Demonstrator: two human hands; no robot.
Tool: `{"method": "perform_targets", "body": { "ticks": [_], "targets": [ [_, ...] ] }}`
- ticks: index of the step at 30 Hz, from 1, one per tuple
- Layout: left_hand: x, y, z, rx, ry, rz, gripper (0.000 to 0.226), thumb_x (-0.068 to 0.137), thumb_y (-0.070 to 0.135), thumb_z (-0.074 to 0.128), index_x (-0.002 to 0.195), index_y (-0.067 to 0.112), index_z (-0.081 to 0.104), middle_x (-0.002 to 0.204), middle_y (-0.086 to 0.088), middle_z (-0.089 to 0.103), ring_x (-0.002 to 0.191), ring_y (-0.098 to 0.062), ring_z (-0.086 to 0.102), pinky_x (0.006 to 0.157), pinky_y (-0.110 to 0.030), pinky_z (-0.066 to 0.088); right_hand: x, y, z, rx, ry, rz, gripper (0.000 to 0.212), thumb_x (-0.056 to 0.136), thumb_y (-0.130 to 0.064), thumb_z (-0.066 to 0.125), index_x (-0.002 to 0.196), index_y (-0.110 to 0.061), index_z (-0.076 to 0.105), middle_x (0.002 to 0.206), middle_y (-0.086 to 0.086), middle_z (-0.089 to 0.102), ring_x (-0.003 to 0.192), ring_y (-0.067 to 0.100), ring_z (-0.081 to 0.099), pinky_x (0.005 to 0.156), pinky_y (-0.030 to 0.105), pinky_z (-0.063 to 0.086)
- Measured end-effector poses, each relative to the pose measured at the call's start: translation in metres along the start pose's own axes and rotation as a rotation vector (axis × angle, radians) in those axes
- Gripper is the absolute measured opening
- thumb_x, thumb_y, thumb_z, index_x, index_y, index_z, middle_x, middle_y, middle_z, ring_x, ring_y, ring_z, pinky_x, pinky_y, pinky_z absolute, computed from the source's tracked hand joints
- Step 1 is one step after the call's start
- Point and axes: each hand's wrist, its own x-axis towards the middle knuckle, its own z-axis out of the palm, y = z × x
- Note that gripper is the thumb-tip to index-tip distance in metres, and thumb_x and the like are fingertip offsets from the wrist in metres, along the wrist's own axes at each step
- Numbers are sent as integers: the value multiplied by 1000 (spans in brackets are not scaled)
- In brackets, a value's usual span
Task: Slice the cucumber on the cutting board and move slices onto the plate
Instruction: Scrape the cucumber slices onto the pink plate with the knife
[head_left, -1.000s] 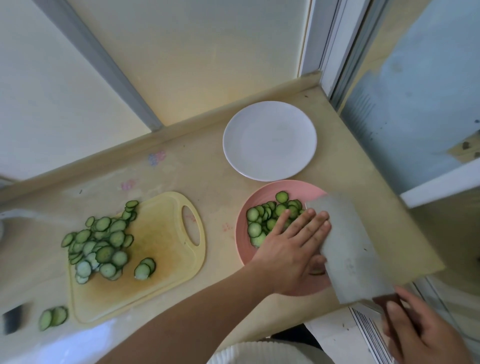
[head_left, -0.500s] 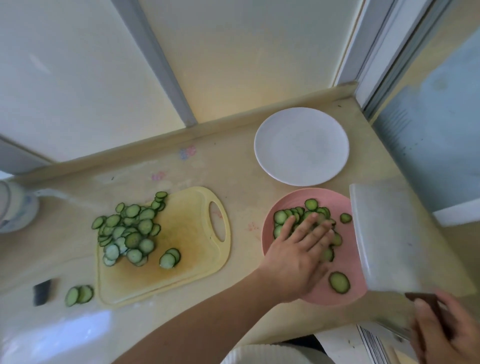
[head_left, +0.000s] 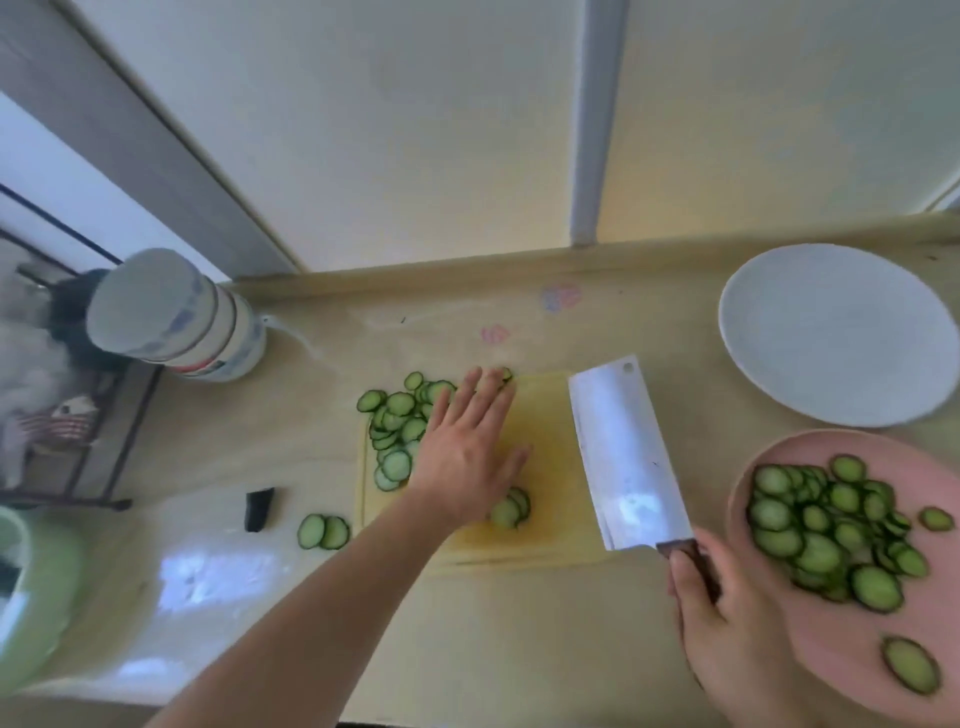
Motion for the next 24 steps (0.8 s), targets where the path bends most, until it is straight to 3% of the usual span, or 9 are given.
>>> {"method": "perform_targets", "body": {
  "ticks": [3, 7, 10, 14, 17, 20, 22, 24],
  "targets": [
    [17, -15, -6, 35, -112, -34, 76, 102, 61, 23, 163, 20, 7, 170, 4, -6, 155, -15, -15, 126, -40, -10, 22, -12, 18, -34, -13, -36, 14, 95, -18, 55, 97, -29, 65, 70, -2, 63, 68, 14, 59, 62, 18, 42],
    [24, -25, 1, 5, -134, -22, 79, 100, 64, 19, 163, 18, 7, 170, 3, 1, 157, -17, -6, 127, -41, -5, 37, -19, 29, -58, -30, -51, 29, 96, -18, 53, 84, -43, 60, 71, -4, 66, 63, 15, 60, 62, 27, 47],
    [21, -32, 8, -32, -90, 41, 83, 96, 67, 14, 162, 17, 21, 168, -1, 21, 156, -20, 12, 128, -42, 5, 41, -22, 30, -69, -43, -39, 44, 96, -20, 52, 89, -63, 55, 77, -10, 68, 57, 17, 60, 59, 37, 50],
    [11, -37, 17, -81, 54, 120, 70, 99, 58, 36, 150, 12, 47, 152, -6, 50, 145, -28, 40, 122, -50, 26, 45, -23, 31, -164, -108, -61, 23, 97, -24, 49, 93, -45, 58, 65, -5, 64, 43, 13, 52, 50, 33, 48],
    [3, -38, 22, -139, 130, 143, 62, 97, 53, 47, 139, 8, 58, 141, -9, 58, 136, -32, 50, 112, -58, 37, 45, -22, 35, -217, -131, -14, 16, 97, -28, 49, 102, -39, 57, 73, -24, 67, 53, 9, 58, 59, 32, 50],
    [-9, -37, 23, -92, 185, 129, 63, 96, 58, 45, 137, 12, 60, 143, -5, 58, 144, -32, 41, 116, -67, 26, 35, -24, 37, -279, -104, -4, 21, 94, -40, 47, 111, -38, 60, 79, -19, 70, 71, 9, 64, 69, 29, 50],
    [-21, -39, 24, -19, 202, 66, 70, 92, 67, 44, 142, 20, 56, 153, -3, 49, 150, -33, 30, 118, -69, 14, 23, -26, 42, -250, -88, 30, 25, 93, -37, 52, 116, -33, 62, 74, -10, 69, 69, 13, 63, 69, 32, 48],
    [-30, -41, 26, -7, 186, -2, 76, 89, 74, 42, 148, 26, 49, 162, -1, 37, 153, -34, 22, 117, -71, 12, 12, -22, 50, -235, -76, 44, 27, 93, -29, 54, 117, -21, 63, 64, -13, 63, 62, 17, 62, 66, 32, 49]
  ]
}}
